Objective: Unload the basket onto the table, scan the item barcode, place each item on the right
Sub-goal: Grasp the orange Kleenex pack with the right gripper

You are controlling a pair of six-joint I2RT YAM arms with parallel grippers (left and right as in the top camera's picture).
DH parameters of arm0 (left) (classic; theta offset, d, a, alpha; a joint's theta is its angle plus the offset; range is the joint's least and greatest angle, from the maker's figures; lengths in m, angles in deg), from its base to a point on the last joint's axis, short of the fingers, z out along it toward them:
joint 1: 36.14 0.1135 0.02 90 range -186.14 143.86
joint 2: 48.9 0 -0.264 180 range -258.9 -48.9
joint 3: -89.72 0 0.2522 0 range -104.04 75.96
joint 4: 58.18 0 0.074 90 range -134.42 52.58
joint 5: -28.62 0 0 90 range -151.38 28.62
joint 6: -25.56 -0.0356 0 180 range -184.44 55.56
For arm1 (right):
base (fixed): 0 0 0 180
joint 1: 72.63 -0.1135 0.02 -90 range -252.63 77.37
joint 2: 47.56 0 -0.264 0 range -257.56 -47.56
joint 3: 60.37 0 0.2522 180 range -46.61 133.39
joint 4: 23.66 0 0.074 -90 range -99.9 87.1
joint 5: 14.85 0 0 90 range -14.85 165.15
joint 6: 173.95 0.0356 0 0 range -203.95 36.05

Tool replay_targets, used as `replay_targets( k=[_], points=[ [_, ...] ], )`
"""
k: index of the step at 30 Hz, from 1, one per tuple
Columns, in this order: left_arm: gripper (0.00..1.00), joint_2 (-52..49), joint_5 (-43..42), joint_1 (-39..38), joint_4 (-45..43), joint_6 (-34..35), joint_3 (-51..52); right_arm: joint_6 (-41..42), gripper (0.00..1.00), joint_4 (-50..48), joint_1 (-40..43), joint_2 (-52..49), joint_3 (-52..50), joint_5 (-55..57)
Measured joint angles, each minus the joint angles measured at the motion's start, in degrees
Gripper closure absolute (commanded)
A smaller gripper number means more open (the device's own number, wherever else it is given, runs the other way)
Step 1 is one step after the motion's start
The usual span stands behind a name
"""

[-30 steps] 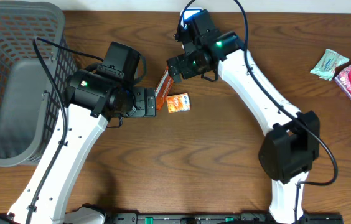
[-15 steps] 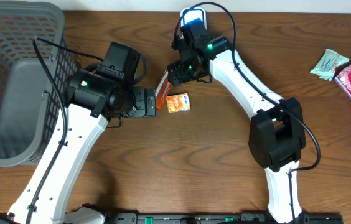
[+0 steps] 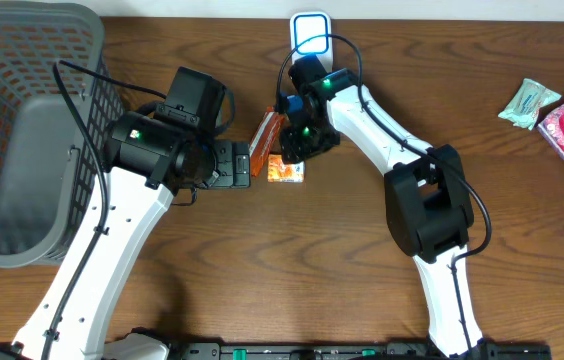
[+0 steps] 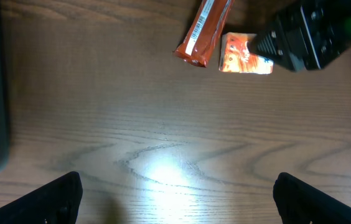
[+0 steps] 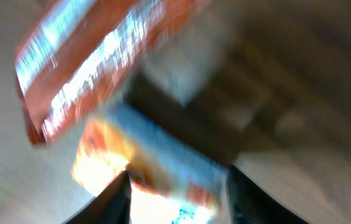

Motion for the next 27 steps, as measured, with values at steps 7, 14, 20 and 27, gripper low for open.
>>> replay_targets(
  k=[7, 14, 20, 27],
  points=[
    [0.02, 0.0, 0.0, 0.0, 0.0, 0.0, 0.0, -1.4, 0.53, 8.6, 0.5, 0.0, 0.0, 0.2],
    [0.02, 0.0, 0.0, 0.0, 0.0, 0.0, 0.0, -1.7, 0.51, 3.7, 1.5, 1.7, 0.0, 0.4],
    [0.02, 0.0, 0.0, 0.0, 0.0, 0.0, 0.0, -2.0, 0.63, -6.5, 2.3, 2.7, 0.0, -1.6],
    [0.02, 0.0, 0.0, 0.0, 0.0, 0.0, 0.0, -2.1, 0.64, -6.1, 2.4, 2.7, -0.5, -4.9]
  ],
)
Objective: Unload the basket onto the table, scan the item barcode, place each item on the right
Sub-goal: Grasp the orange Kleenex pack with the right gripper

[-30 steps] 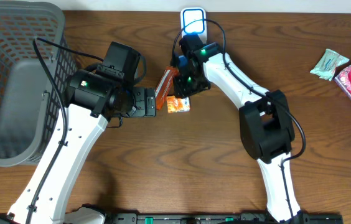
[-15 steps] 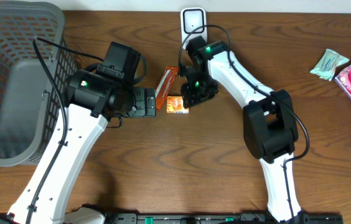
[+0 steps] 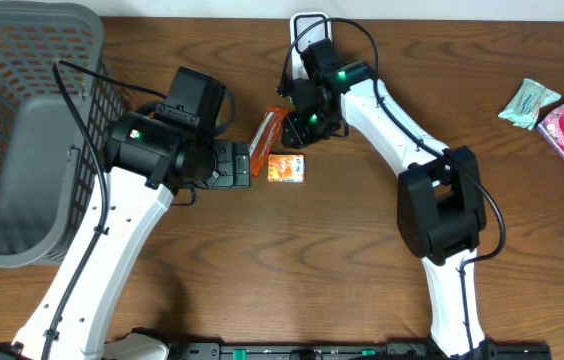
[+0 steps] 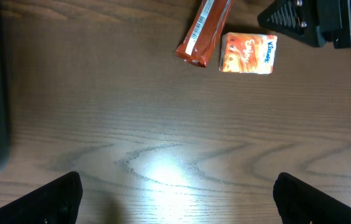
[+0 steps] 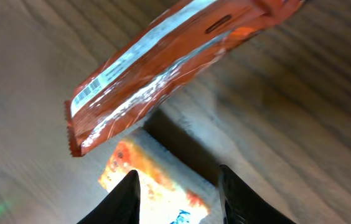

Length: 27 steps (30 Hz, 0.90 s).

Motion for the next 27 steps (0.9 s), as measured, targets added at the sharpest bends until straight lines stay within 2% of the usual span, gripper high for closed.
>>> replay_targets(
  k=[8, 12, 14, 17, 20, 22, 24, 27],
  points=[
    [0.02, 0.0, 0.0, 0.0, 0.0, 0.0, 0.0, -0.2, 0.65, 4.5, 0.0, 0.0, -3.7, -1.6],
    [0.02, 0.0, 0.0, 0.0, 0.0, 0.0, 0.0, -1.0, 0.75, 8.3, 0.0, 0.0, -3.7, -2.4],
    [0.02, 0.0, 0.0, 0.0, 0.0, 0.0, 0.0, -1.2, 0.75, 10.2, -0.1, 0.0, -3.7, -2.8],
    [0.02, 0.0, 0.0, 0.0, 0.0, 0.0, 0.0, -1.4, 0.67, 13.4, -0.3, 0.0, -3.7, -3.0],
    [0.02, 0.0, 0.0, 0.0, 0.0, 0.0, 0.0, -1.5, 0.51, 13.8, -0.4, 0.0, -3.7, -3.1],
    [0.02, 0.0, 0.0, 0.0, 0.0, 0.0, 0.0, -1.8, 0.47, 13.3, -0.3, 0.0, -3.7, -2.7],
    [0.02, 0.0, 0.0, 0.0, 0.0, 0.0, 0.0, -0.9, 0.34, 11.0, -0.3, 0.0, -3.7, -2.1],
    [0.02, 0.0, 0.0, 0.0, 0.0, 0.0, 0.0, 0.5, 0.35, 5.9, 0.1, 0.0, -3.3, -1.6]
  ],
)
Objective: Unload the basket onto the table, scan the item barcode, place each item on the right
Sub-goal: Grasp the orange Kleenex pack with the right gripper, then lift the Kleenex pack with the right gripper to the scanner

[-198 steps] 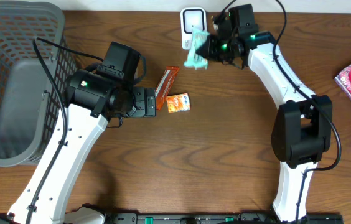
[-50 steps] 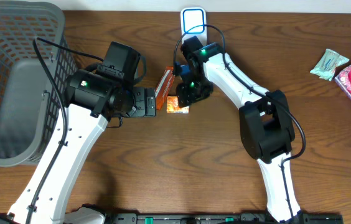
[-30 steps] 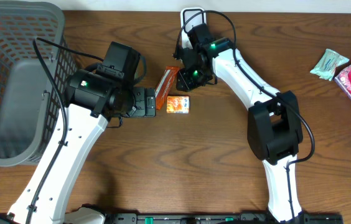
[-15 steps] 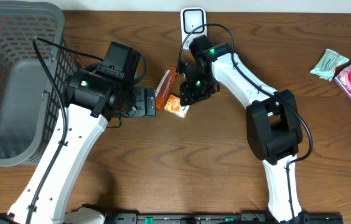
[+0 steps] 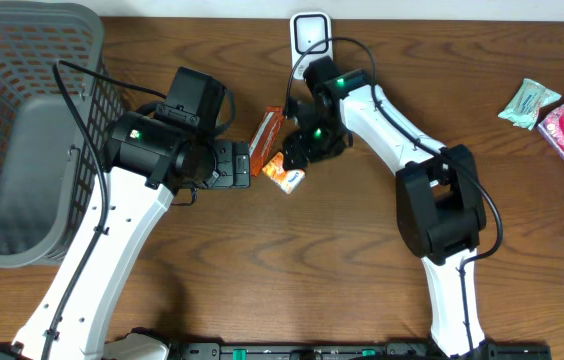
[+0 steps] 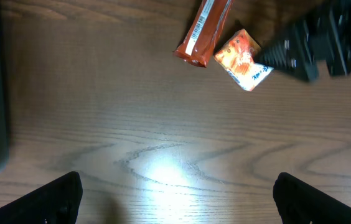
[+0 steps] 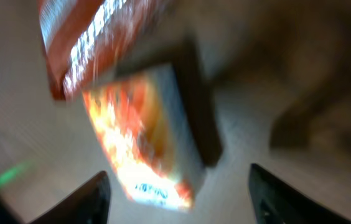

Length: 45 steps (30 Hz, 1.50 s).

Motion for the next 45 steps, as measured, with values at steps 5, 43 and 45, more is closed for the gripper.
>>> replay_targets(
  k=[5, 43, 45],
  points=[
    [0.02, 0.0, 0.0, 0.0, 0.0, 0.0, 0.0, 2.1, 0.36, -5.3, 0.7, 0.0, 0.4, 0.0],
    [0.02, 0.0, 0.0, 0.0, 0.0, 0.0, 0.0, 3.8, 0.99, -0.6, -1.3, 0.3, 20.2, 39.2],
    [0.02, 0.0, 0.0, 0.0, 0.0, 0.0, 0.0, 4.1, 0.99, -4.8, -2.0, 0.2, 20.2, 46.1]
  ],
)
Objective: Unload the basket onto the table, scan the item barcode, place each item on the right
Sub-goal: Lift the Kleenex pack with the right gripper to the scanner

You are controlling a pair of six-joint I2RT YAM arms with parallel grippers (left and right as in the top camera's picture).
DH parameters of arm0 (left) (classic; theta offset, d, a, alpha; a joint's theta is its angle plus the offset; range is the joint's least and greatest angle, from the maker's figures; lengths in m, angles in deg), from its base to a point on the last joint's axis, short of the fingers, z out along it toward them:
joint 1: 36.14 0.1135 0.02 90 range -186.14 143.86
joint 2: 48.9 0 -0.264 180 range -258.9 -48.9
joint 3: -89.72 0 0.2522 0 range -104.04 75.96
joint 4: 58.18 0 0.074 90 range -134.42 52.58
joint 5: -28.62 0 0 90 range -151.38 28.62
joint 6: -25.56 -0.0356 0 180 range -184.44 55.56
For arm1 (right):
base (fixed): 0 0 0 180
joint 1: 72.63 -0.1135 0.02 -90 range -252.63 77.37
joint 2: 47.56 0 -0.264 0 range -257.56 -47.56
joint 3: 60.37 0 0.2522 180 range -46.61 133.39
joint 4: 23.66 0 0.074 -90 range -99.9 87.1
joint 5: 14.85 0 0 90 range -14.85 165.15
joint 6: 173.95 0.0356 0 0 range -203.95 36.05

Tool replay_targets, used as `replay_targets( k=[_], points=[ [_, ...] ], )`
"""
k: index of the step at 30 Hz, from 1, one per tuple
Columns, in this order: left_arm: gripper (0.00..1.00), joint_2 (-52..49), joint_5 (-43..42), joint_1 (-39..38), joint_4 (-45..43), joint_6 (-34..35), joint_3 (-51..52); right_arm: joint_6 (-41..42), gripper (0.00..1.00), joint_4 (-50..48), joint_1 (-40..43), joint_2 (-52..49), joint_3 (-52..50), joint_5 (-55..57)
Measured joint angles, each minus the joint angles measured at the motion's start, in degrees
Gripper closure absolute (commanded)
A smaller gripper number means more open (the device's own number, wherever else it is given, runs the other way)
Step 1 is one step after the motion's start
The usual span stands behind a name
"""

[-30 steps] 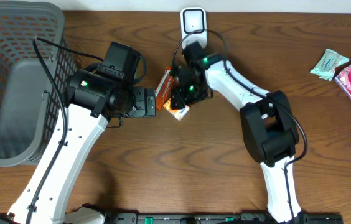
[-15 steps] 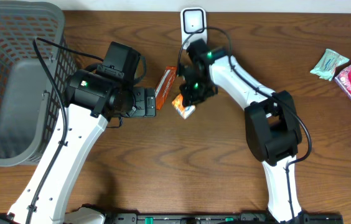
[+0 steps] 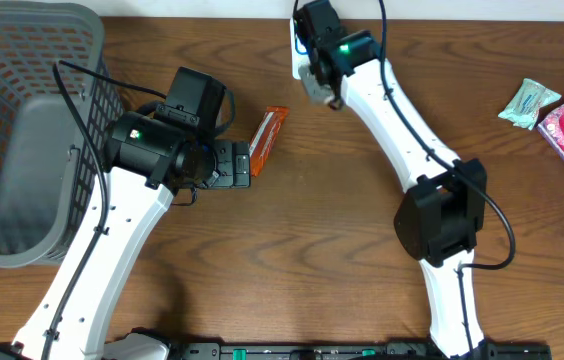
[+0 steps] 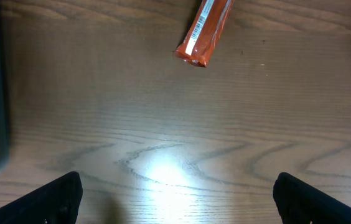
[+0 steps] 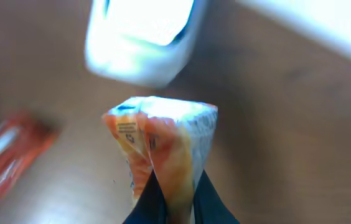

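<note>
My right gripper (image 5: pixel 174 193) is shut on a small orange and white tissue pack (image 5: pixel 163 146), held up by one end. The pack hangs just in front of the white barcode scanner (image 5: pixel 143 38) at the table's far edge. In the overhead view the right gripper (image 3: pixel 319 85) is at the back middle, and the arm hides most of the scanner. My left gripper (image 4: pixel 175 199) hovers open over bare wood with nothing between its fingers (image 4: pixel 57 198). From above, the left gripper (image 3: pixel 237 165) is left of centre.
An orange snack bar (image 3: pixel 269 130) lies on the table between the two arms; the same snack bar (image 4: pixel 204 31) shows in the left wrist view. A grey basket (image 3: pixel 22 140) fills the left side. A teal packet (image 3: pixel 527 103) and a pink packet lie at the far right.
My right gripper has gone from beside the tilted tissue pack near the snack bar to the scanner at the back, now shut on the pack. The pack's spot on the table is bare. The left arm is unchanged.
First the tissue pack lay flat beside the snack bar with my right gripper over it. Then the gripper stood farther back, near the bar. Then the pack was turned askew with the gripper at it. Now the pack is held in front of the scanner.
</note>
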Motion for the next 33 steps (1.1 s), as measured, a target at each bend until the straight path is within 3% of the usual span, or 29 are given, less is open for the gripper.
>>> replay_targets(
  k=[6, 15, 27, 33],
  points=[
    [0.02, 0.0, 0.0, 0.0, 0.0, 0.0, 0.0, 0.1, 0.99, -15.8, -0.8, 0.0, 0.0, 10.2],
    [0.02, 0.0, 0.0, 0.0, 0.0, 0.0, 0.0, 0.0, 0.99, -31.9, -0.8, -1.4, 0.1, 8.9],
    [0.02, 0.0, 0.0, 0.0, 0.0, 0.0, 0.0, 1.2, 0.99, -31.6, 0.1, -7.5, -0.1, 16.0],
    [0.02, 0.0, 0.0, 0.0, 0.0, 0.0, 0.0, 1.1, 0.99, -22.4, 6.9, -3.6, 0.1, 22.9]
  ],
)
